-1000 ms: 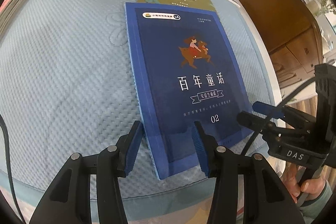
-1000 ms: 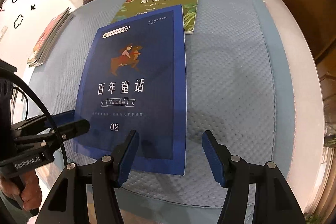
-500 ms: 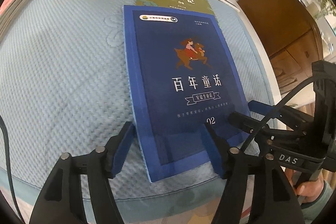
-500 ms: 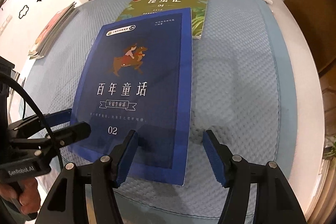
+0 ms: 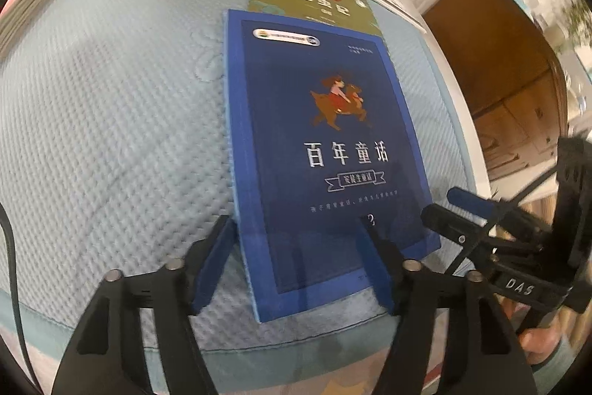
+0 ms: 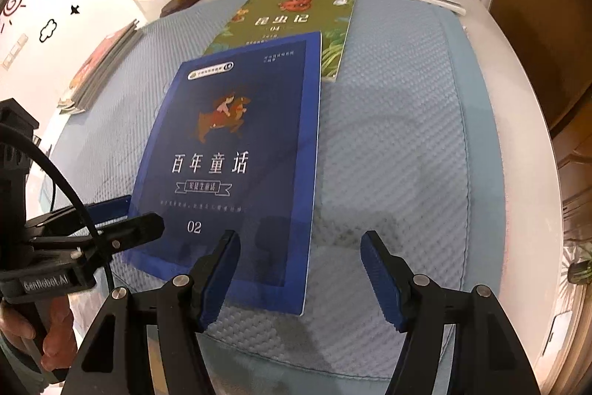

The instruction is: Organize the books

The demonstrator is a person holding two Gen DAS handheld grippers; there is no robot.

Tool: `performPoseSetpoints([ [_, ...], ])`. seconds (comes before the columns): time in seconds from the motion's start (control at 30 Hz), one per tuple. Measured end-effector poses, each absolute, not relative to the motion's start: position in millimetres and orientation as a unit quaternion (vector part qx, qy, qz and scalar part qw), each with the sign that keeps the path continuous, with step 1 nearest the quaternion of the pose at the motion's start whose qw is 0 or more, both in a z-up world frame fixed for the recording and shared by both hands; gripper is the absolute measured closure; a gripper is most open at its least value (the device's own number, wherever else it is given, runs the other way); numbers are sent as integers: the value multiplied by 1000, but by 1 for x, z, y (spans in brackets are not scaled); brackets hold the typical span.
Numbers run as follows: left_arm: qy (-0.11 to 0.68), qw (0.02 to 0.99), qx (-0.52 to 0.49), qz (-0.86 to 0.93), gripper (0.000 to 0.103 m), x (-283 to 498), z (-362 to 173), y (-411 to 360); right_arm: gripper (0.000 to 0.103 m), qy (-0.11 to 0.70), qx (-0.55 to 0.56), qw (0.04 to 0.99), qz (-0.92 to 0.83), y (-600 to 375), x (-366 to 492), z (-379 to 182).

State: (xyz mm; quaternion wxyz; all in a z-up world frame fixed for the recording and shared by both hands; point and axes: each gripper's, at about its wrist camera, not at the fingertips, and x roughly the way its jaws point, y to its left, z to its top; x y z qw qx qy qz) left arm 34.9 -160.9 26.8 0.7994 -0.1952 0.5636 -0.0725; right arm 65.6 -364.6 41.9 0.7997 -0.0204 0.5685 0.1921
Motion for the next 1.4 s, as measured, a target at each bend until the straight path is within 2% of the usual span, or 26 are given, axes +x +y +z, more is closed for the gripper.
performPoseSetpoints([
  [0.07, 566, 795, -204, -71, 63, 34, 26, -154, 38, 564, -19, 801, 199, -362, 64, 41],
  [0.13, 567, 793, -212, -71, 68, 34, 24, -149, 42, 567, -18, 797, 209, -359, 64, 38],
  [0.2, 568, 791, -215, -71, 69, 33, 25, -149, 46, 570, -17, 793, 216, -355, 65, 34],
  [0.4, 559, 796, -219, -77, 69, 34, 33, -155, 46, 562, -30, 797, 218, -347, 61, 32],
  [0.6, 498, 791, -320, -156, 69, 33, 73, -141, 45, 570, 36, 788, 228, -365, 67, 31],
  [0.67, 495, 780, -348, -159, 69, 37, 68, -137, 44, 572, 59, 784, 233, -370, 70, 31],
  [0.9, 524, 801, -276, -89, 70, 55, 42, -150, 42, 569, 63, 784, 241, -371, 69, 31],
  [0.97, 525, 793, -294, -93, 70, 59, 38, -145, 41, 567, 60, 786, 240, -370, 65, 32],
  [1.07, 506, 750, -396, -156, 70, 60, 36, -137, 38, 567, 60, 784, 245, -369, 68, 31],
  [1.17, 508, 764, -365, -157, 70, 64, 42, -149, 36, 566, 63, 783, 249, -369, 71, 30],
  [1.2, 518, 768, -345, -148, 71, 67, 39, -154, 36, 566, 63, 783, 250, -369, 71, 29],
  [1.27, 534, 771, -322, -130, 87, 74, 31, -164, 36, 565, 59, 783, 251, -368, 71, 29],
  [1.3, 538, 776, -307, -118, 92, 76, 27, -168, 36, 566, 60, 783, 252, -368, 72, 29],
  [1.4, 536, 776, -314, -116, 93, 81, 24, -174, 36, 573, 65, 778, 250, -370, 76, 30],
])
